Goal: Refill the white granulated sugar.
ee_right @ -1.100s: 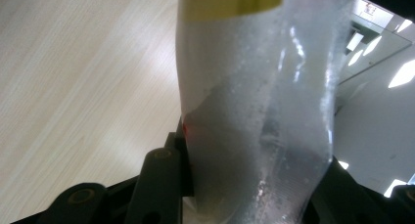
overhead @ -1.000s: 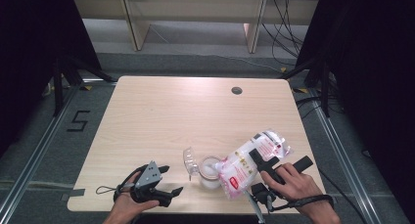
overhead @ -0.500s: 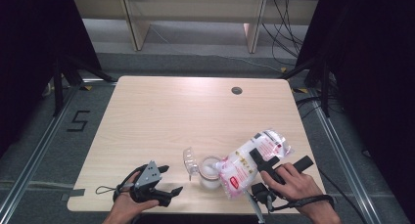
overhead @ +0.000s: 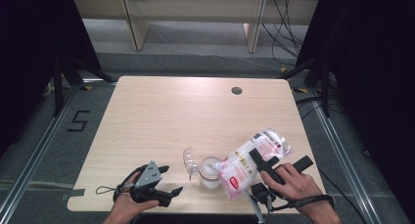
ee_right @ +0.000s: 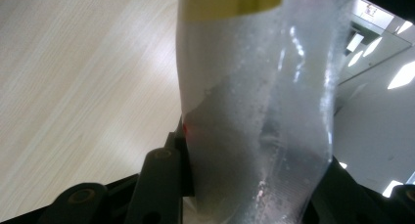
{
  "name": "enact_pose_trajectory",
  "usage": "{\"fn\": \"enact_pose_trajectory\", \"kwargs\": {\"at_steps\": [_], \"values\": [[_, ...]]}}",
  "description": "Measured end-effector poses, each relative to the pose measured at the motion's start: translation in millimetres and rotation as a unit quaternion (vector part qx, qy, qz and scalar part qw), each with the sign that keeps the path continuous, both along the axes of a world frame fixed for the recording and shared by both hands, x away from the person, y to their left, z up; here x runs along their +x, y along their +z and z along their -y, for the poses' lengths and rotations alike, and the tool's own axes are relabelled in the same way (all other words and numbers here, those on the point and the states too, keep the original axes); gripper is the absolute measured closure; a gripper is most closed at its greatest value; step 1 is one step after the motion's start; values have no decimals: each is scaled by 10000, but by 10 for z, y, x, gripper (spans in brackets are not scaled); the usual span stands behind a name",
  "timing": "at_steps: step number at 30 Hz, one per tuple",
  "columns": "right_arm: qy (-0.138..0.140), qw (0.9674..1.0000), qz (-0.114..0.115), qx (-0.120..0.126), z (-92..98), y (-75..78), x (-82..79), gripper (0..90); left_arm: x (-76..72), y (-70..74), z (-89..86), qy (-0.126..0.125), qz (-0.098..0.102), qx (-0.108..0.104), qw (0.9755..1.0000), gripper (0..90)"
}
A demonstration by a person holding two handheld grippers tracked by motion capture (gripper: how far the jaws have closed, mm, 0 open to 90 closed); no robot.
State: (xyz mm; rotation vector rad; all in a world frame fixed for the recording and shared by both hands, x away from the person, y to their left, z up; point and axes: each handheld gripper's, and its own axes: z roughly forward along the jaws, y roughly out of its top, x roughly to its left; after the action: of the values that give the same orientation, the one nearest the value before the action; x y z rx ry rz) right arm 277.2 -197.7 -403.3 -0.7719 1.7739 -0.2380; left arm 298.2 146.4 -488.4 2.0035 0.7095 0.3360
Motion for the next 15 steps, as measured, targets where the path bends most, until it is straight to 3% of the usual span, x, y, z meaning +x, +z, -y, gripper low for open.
{"fn": "enact_pose_trajectory", "kwargs": {"at_steps": [1, 2, 4, 6, 8, 12, 13, 14, 15], "values": [[-58, 9999, 10, 131, 7, -15, -7, 668, -4, 5, -1, 17, -28, 17, 10000, 164], [-125, 9998, -61, 110, 0, -11, -6, 668, -5, 5, 1, 16, -35, 11, 10000, 164], [8, 10000, -39, -28, -9, 2, 10, 668, -9, 4, 4, 15, -35, 13, 10000, 164], [-131, 9999, -68, 85, -1, -11, -6, 669, -10, 8, 5, 8, -52, 49, 10000, 164], [-2, 9999, -51, -91, -15, 10, 11, 669, -8, 1, 9, 22, -27, -10, 10000, 164], [-21, 10000, -49, -75, -29, 22, -1, 669, 3, -4, 4, -19, -41, -18, 10000, 164], [-131, 9999, -81, 46, -27, 11, -17, 670, -7, 1, 9, 21, -51, -16, 10000, 164], [-19, 9999, -72, -101, -38, 35, -7, 670, -8, 0, 10, 15, -51, -16, 10000, 164], [-13, 9999, -73, -86, -39, 40, -11, 670, -4, -5, 12, -13, -58, -34, 10000, 165]]}}
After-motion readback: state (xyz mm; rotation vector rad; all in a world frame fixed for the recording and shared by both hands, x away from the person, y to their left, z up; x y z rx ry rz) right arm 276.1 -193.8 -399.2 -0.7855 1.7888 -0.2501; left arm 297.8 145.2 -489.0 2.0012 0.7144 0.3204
